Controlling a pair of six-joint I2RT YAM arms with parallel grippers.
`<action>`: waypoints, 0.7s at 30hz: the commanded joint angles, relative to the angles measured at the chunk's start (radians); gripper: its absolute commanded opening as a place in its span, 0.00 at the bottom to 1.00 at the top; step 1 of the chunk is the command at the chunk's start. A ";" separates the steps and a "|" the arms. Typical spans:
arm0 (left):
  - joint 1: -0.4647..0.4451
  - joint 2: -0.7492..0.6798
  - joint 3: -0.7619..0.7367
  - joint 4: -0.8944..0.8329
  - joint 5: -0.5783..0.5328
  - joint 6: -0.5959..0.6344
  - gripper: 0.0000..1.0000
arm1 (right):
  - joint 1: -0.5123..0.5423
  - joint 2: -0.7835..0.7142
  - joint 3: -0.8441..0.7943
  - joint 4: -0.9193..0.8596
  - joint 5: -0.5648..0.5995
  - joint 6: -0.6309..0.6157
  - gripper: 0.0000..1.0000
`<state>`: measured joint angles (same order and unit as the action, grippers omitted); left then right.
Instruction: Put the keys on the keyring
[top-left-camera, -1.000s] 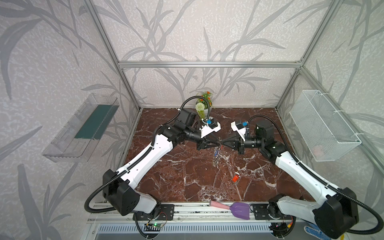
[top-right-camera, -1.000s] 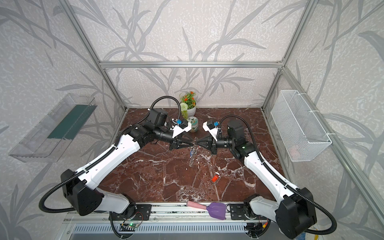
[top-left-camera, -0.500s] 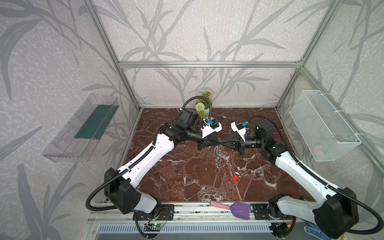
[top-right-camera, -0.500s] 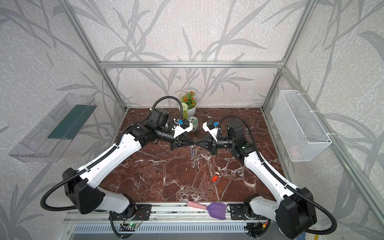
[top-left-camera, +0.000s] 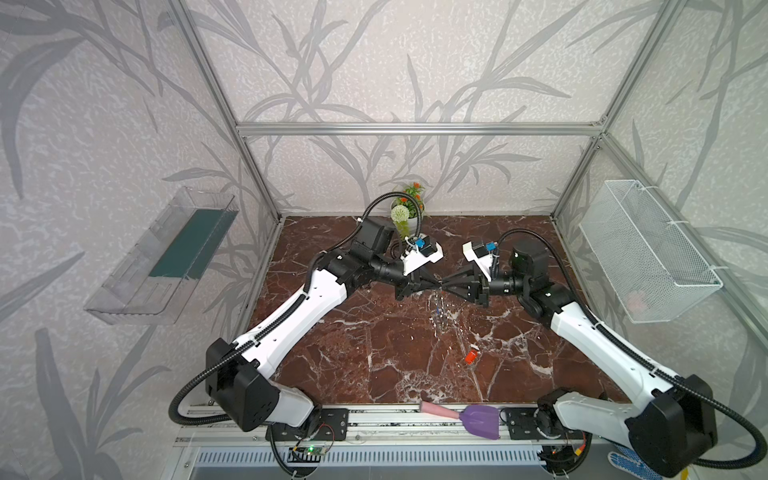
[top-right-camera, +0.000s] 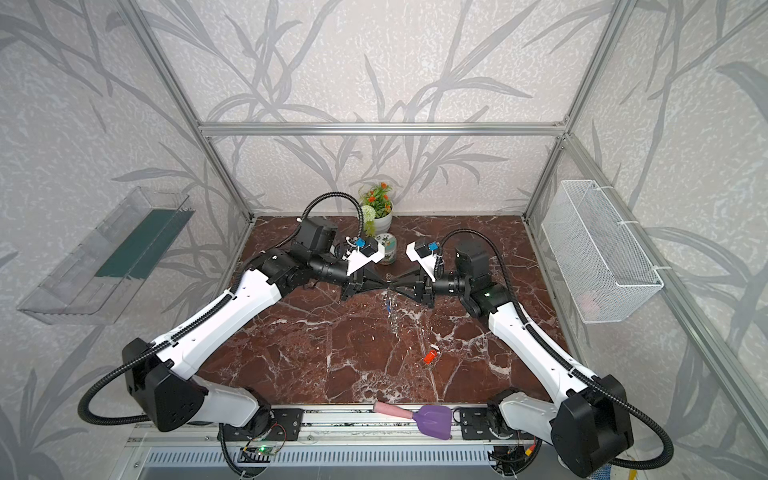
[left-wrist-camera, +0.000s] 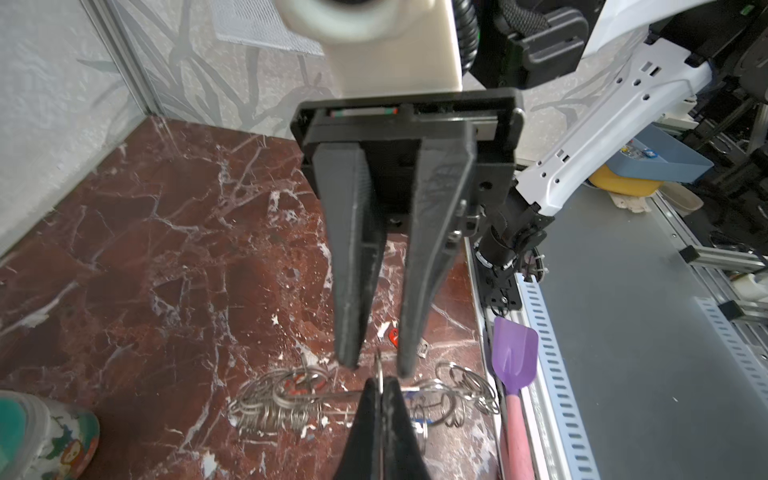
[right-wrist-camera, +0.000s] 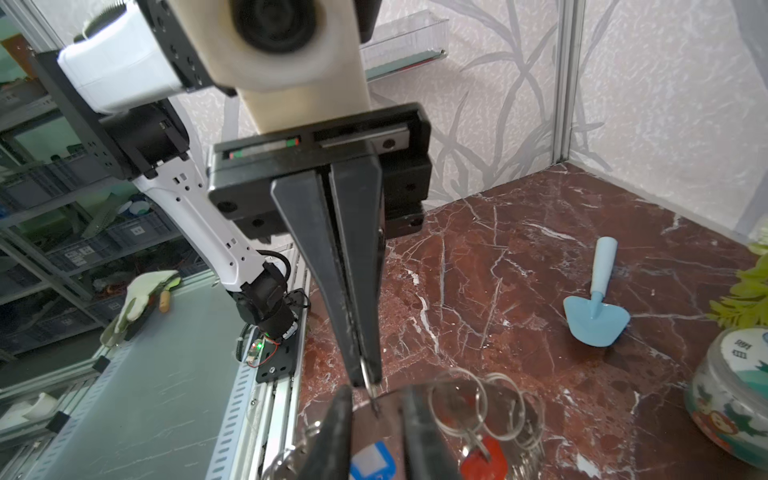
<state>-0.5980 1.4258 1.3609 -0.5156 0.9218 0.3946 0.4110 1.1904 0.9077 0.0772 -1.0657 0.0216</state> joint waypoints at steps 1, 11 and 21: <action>-0.008 -0.070 -0.075 0.228 -0.019 -0.130 0.00 | -0.022 -0.032 -0.010 0.153 -0.035 0.113 0.38; -0.028 -0.191 -0.342 0.783 -0.107 -0.481 0.00 | -0.120 -0.080 -0.098 0.387 -0.038 0.366 0.44; -0.106 -0.189 -0.481 1.131 -0.250 -0.649 0.00 | -0.118 -0.035 -0.113 0.554 -0.087 0.491 0.44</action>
<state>-0.6846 1.2427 0.8928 0.4057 0.7269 -0.1669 0.2924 1.1416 0.8051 0.5262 -1.1175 0.4465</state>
